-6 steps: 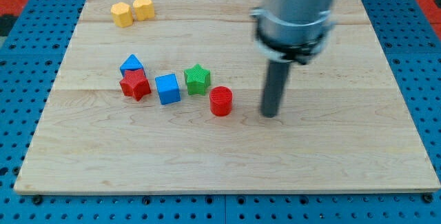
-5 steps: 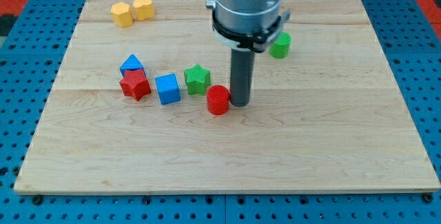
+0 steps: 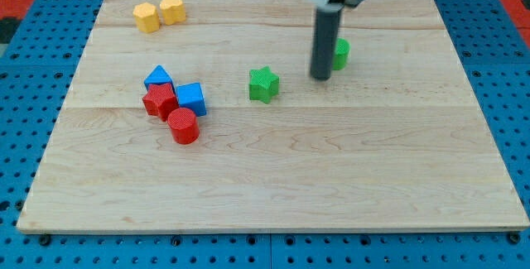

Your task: Move the green circle into the green star

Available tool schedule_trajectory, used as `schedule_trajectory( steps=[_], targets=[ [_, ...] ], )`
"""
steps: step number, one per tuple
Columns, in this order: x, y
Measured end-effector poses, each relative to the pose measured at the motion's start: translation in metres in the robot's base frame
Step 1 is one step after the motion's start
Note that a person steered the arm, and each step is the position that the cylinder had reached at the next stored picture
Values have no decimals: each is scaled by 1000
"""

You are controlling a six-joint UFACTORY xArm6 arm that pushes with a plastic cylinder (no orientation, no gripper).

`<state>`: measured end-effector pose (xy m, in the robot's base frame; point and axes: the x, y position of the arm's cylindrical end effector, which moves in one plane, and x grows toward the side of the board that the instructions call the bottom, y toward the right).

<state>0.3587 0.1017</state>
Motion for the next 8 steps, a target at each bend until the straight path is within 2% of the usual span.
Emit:
schedule_trajectory(
  steps=[1,2,3,4,5,6,8],
  targets=[
    [-13,13],
    [-19,51],
    [-76,112],
    [-82,38],
    [-9,-76],
    [33,-130],
    [28,-113]
  ],
)
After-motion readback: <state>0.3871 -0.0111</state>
